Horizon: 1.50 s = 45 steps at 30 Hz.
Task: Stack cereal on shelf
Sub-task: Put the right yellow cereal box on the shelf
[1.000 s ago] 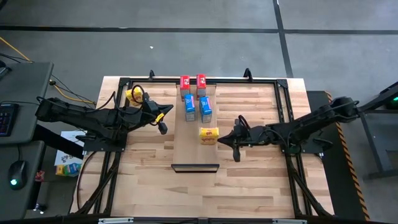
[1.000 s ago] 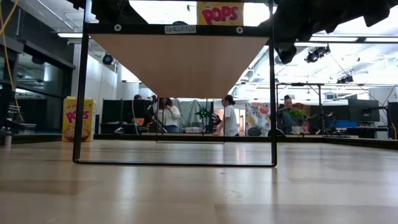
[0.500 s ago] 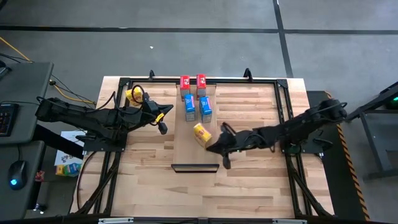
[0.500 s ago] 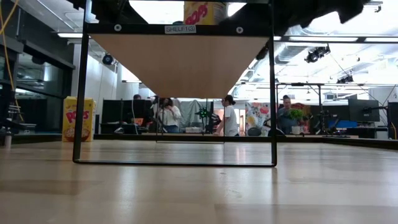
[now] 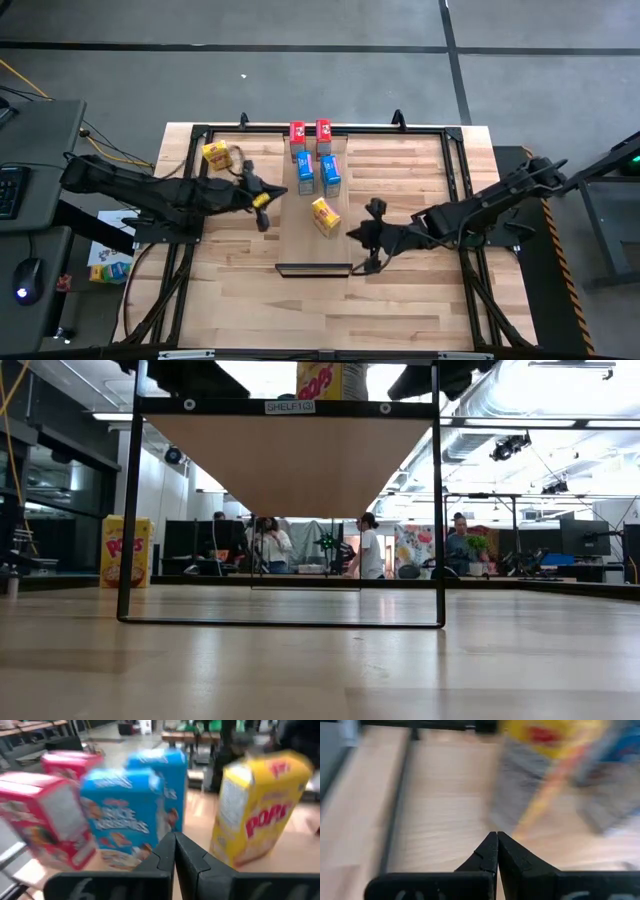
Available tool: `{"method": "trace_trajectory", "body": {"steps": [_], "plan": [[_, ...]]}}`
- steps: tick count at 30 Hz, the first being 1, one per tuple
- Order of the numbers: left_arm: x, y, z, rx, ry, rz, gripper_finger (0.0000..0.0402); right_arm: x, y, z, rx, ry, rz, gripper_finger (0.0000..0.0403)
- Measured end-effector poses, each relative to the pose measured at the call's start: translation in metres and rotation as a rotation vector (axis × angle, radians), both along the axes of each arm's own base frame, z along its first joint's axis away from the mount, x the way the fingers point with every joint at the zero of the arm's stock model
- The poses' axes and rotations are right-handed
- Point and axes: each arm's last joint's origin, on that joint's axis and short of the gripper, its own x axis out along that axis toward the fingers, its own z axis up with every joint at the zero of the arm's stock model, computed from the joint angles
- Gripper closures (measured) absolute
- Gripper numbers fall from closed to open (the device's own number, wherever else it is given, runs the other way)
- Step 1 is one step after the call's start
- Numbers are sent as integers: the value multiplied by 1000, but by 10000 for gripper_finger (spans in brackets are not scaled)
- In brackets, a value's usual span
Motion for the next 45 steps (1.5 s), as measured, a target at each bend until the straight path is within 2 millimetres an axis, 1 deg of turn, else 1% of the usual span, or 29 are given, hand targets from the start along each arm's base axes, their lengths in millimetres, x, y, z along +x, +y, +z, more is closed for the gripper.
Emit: {"method": "trace_trajectory", "body": {"steps": [3, 4, 8, 10, 12, 15, 20, 22, 26, 29, 33, 37, 45], "plan": [[14, -5, -14, 32, 87, -33, 402, -2, -6, 2, -43, -11, -90, 403], [20, -6, -15, 32, 105, -56, 402, -2, -8, 1, -46, -7, -111, 403], [43, -12, -11, 18, 153, -110, 401, 1, -17, 0, -28, 0, -158, 403], [48, -14, -11, 17, 196, -116, 402, 1, -19, -1, -24, 11, -155, 403], [54, -16, -8, 4, 197, -118, 402, 2, -21, -1, -28, 13, -156, 403], [56, -18, -8, -14, 205, -131, 402, 3, -23, -1, -27, 15, -162, 403], [60, -24, -13, -61, 238, -270, 402, 5, -29, -4, -42, 35, -174, 403], [62, -25, -17, -64, 256, -296, 402, 7, -32, -6, -50, 39, -176, 403], [67, -23, -22, -63, 259, -285, 401, 12, -35, -8, -7, 46, -142, 403], [74, -18, -26, -51, 251, -270, 402, 15, -36, -7, 19, 26, -117, 403], [78, -10, -30, -55, 261, -239, 402, 16, -36, -7, 19, 25, -115, 403], [80, -4, -28, -58, 229, -219, 402, 16, -35, -9, 33, 36, -106, 403], [83, -4, -23, -56, 173, -222, 402, 16, -34, -9, 36, 30, -104, 403]]}}
